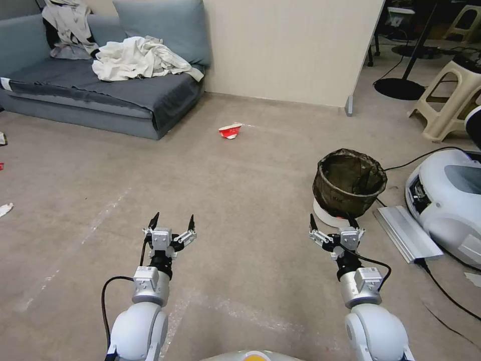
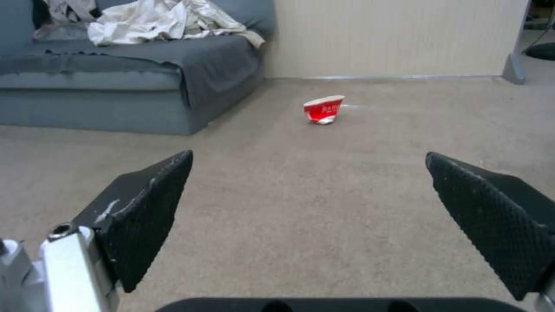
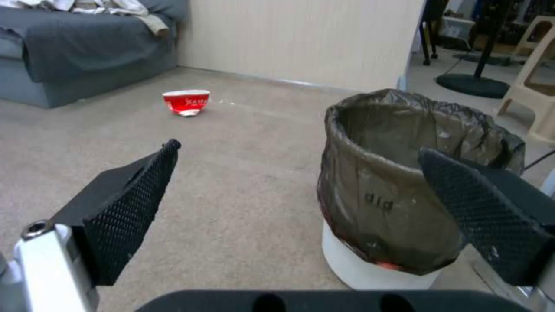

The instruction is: Pick up the trash can from the floor.

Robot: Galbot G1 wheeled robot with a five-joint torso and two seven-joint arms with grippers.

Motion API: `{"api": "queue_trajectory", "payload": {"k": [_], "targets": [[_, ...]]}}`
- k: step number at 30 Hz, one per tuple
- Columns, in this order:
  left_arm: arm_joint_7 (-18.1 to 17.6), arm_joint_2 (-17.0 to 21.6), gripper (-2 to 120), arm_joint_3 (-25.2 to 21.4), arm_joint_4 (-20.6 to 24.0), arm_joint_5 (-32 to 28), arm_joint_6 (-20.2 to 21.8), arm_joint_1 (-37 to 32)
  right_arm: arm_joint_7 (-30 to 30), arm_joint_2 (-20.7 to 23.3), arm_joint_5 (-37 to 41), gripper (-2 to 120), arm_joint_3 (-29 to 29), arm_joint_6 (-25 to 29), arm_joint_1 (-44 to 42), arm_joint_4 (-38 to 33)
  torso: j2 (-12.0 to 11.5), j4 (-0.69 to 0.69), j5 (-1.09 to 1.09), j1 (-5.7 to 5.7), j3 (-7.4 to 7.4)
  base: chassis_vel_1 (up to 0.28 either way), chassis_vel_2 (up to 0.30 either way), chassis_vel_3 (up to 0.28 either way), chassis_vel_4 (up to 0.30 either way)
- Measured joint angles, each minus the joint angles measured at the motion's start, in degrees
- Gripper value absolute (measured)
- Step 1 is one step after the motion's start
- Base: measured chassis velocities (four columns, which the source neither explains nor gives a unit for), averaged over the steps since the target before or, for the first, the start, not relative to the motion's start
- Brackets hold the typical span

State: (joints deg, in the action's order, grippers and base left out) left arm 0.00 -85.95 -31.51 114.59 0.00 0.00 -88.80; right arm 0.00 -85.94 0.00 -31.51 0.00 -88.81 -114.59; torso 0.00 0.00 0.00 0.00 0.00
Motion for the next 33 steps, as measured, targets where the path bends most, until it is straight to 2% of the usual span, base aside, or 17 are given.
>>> {"api": "queue_trajectory", "payload": {"k": [13,18,19,21,22,24,25,27,29,31,33], "targets": [[0.0,0.0,100,0.0,0.0,0.0,0.0,-0.01,0.0,0.0,0.0,100,0.0,0.0,0.0,0.0,0.0,0.0,0.0,0.0,0.0,0.0,0.0,0.0,0.0],[0.25,-0.21,100,-0.16,2.54,-0.54,1.51,-0.94,0.03,-0.06,0.84,100,-0.63,-1.2,-0.88,-1.79,0.0,0.03,0.05,0.0,0.0,0.0,0.0,0.0,0.0],[0.27,-0.29,100,-0.24,3.48,-0.81,2.3,-1.35,0.26,-0.2,1.94,100,-1.51,-2.72,-1.97,-4.18,0.0,0.0,-0.04,0.0,0.0,0.0,0.0,0.0,0.0],[0.38,-0.43,100,-0.33,4.37,-1.07,3.02,-1.74,0.39,-0.23,2.44,100,-1.94,-3.45,-2.49,-5.26,0.0,0.0,-0.06,0.0,0.0,0.0,0.0,0.0,0.0],[0.68,-0.7,100,-0.64,6.94,-1.8,4.89,-2.78,0.74,-0.44,3.87,100,-2.98,-5.5,-3.89,-8.3,0.0,-0.01,0.03,0.0,0.0,0.0,0.0,0.0,0.0],[1.2,-1.21,100,-1.09,10.88,-3.0,8.06,-4.5,1.21,-0.68,5.75,100,-4.49,-8.18,-5.81,-12.38,0.0,0.0,-0.01,0.0,0.0,0.0,0.0,0.0,0.0],[1.2,-1.21,100,-1.09,10.88,-3.0,8.06,-4.5,1.21,-0.68,5.75,100,-4.49,-8.18,-5.81,-12.38,0.0,0.0,-0.01,0.0,0.0,0.0,0.0,0.0,0.0],[1.82,-1.79,100,-1.67,15.61,-4.43,11.75,-6.49,1.74,-0.97,8.04,100,-6.23,-11.44,-8.07,-17.27,0.0,0.0,0.0,0.0,0.0,0.0,0.0,0.0,0.0],[1.96,-1.92,100,-1.78,16.52,-4.71,12.49,-6.88,1.87,-1.05,8.6,100,-6.65,-12.22,-8.6,-18.42,0.0,0.0,-0.01,0.0,0.0,0.0,0.0,0.0,0.0],[2.73,-2.4,100,-2.55,20.99,-5.55,15.12,-9.13,2.37,-1.33,10.76,100,-8.31,-15.32,-10.78,-23.08,0.0,0.0,0.0,0.0,0.0,0.0,0.0,0.0,0.0],[3.05,-2.46,100,-3.02,21.91,-5.49,15.26,-10.08,2.67,-1.49,12.01,100,-9.31,-17.1,-12.04,-25.85,0.0,0.0,-0.01,0.0,-0.01,0.0,0.0,0.0,0.0]]}}
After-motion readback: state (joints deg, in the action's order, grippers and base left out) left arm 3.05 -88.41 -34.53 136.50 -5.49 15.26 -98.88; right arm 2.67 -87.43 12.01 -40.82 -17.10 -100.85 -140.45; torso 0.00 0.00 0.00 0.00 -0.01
